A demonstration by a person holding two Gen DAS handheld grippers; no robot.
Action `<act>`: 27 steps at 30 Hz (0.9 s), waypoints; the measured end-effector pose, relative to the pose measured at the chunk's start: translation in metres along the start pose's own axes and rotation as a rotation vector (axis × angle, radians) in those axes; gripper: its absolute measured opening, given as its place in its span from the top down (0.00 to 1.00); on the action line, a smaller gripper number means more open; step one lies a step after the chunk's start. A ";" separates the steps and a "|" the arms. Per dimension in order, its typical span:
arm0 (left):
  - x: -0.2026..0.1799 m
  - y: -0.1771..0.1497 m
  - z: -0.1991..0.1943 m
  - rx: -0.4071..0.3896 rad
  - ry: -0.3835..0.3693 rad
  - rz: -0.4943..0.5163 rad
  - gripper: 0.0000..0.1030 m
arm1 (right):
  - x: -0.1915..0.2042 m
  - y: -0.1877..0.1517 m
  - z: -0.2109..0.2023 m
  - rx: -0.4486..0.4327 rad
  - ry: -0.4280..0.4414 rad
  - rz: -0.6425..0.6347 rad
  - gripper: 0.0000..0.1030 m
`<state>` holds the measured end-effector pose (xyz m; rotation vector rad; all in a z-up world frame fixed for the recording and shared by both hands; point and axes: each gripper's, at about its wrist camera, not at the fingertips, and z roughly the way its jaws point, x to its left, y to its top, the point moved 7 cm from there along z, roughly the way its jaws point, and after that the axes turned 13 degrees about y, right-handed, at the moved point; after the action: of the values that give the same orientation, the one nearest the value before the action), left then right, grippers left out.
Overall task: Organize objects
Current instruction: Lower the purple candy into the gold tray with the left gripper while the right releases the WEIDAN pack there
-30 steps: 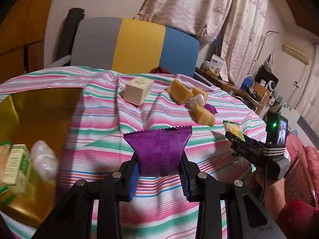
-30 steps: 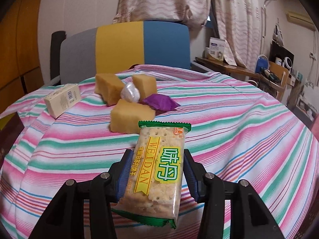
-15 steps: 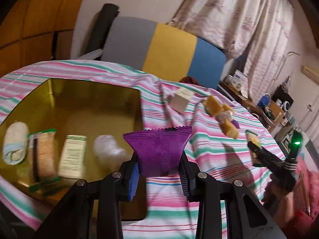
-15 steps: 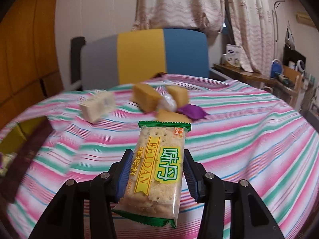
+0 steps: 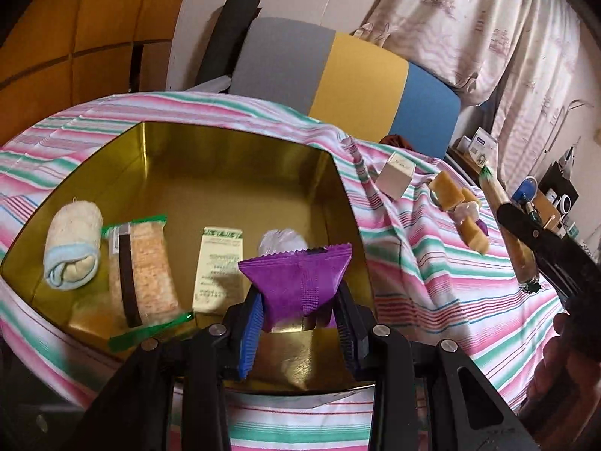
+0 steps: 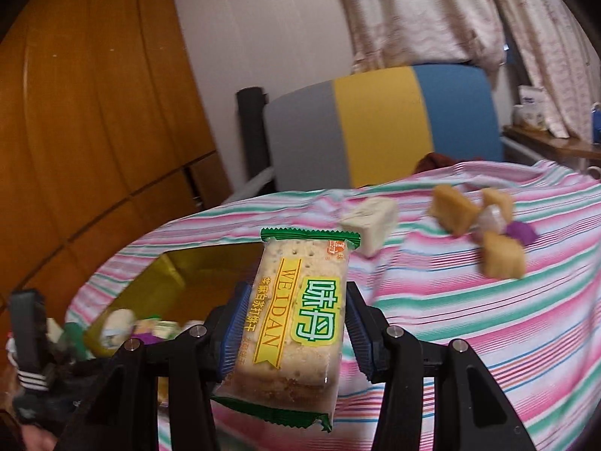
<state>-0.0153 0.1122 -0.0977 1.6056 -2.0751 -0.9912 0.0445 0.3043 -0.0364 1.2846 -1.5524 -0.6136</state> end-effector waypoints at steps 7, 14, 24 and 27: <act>0.004 0.001 -0.014 -0.047 -0.024 -0.024 0.20 | 0.034 -0.013 0.020 0.056 0.071 -0.014 0.52; 0.037 0.015 -0.039 -0.176 0.072 -0.173 0.00 | 0.049 -0.024 0.033 0.103 0.100 0.007 0.52; 0.076 0.015 -0.037 -0.171 0.258 -0.289 0.00 | 0.079 -0.025 0.074 0.201 0.148 -0.021 0.52; 0.084 0.012 -0.035 -0.149 0.258 -0.327 0.00 | 0.090 -0.021 0.095 0.246 0.156 -0.060 0.52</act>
<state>-0.0274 0.0234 -0.0769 1.9164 -1.5663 -0.9530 -0.0281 0.1951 -0.0576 1.5302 -1.4973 -0.3563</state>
